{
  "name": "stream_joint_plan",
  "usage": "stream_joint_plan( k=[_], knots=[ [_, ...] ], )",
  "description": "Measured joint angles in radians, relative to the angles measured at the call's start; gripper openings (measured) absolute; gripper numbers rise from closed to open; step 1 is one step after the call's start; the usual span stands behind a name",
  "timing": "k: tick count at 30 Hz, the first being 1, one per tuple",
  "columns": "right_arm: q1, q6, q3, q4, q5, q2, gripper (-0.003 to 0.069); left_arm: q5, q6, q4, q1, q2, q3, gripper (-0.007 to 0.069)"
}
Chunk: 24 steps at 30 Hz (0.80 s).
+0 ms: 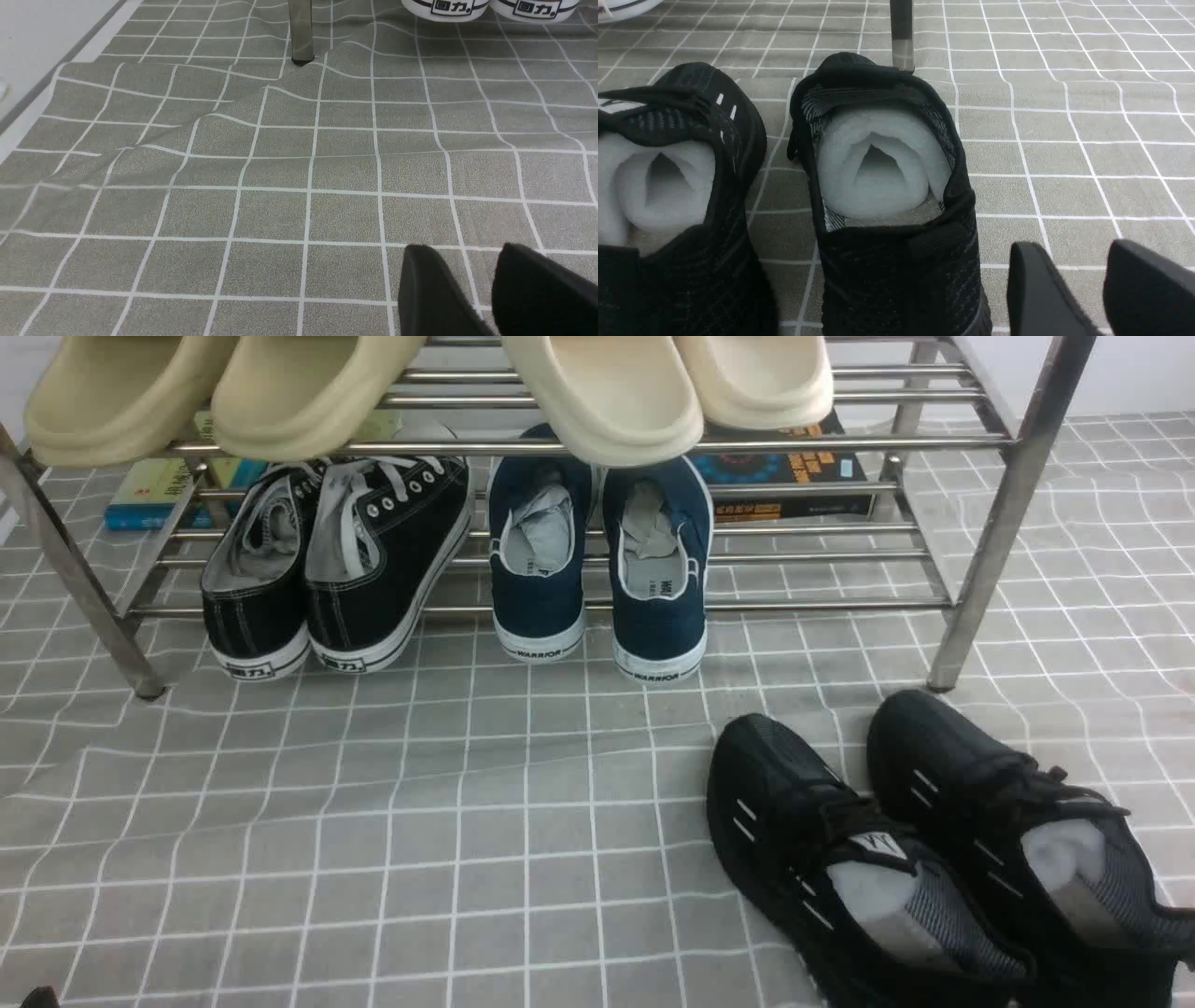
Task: Take the shoes off the shelf with your hand from the grey coffee tablecloth.
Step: 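Grasp the leftmost shoe on the bottom shelf of the shoe rack with the left gripper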
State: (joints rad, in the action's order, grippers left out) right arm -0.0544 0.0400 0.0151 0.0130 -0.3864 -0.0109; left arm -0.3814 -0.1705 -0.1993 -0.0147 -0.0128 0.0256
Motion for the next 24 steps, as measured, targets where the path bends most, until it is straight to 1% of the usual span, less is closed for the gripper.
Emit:
stream_joint_plan(
  k=[8,11,12,14,15,17,18,19,20,24],
  knots=[
    [0.0,0.0,0.0,0.0,0.0,0.0,0.0238,0.0,0.0,0.0,0.0,0.0,0.0,0.024],
    [0.0,0.0,0.0,0.0,0.0,0.0,0.0238,0.009,-0.02,0.019,0.0,0.0,0.0,0.024],
    [0.0,0.0,0.0,0.0,0.0,0.0,0.0238,0.024,-0.051,0.053,0.0,0.0,0.001,0.024],
    [0.0,0.0,0.0,0.0,0.0,0.0,0.0238,0.084,-0.181,0.199,0.0,0.0,0.004,0.024],
    [0.0,0.0,0.0,0.0,0.0,0.0,0.0238,0.122,-0.275,0.299,0.0,0.0,0.004,0.024],
    [0.0,0.0,0.0,0.0,0.0,0.0,0.0238,0.163,-0.395,0.426,0.0,0.0,0.004,0.024],
    [0.0,0.0,0.0,0.0,0.0,0.0,0.0238,0.177,-0.443,0.476,0.0,0.0,0.004,0.024],
    [0.0,0.0,0.0,0.0,0.0,0.0,0.0238,0.183,-0.464,0.5,0.0,0.0,0.004,0.024],
    [0.0,0.0,0.0,0.0,0.0,0.0,0.0238,0.201,-0.537,0.575,0.0,0.0,0.004,0.024],
    [0.0,0.0,0.0,0.0,0.0,0.0,0.0238,0.215,-0.6,0.655,0.0,0.0,0.004,0.024]
  ],
)
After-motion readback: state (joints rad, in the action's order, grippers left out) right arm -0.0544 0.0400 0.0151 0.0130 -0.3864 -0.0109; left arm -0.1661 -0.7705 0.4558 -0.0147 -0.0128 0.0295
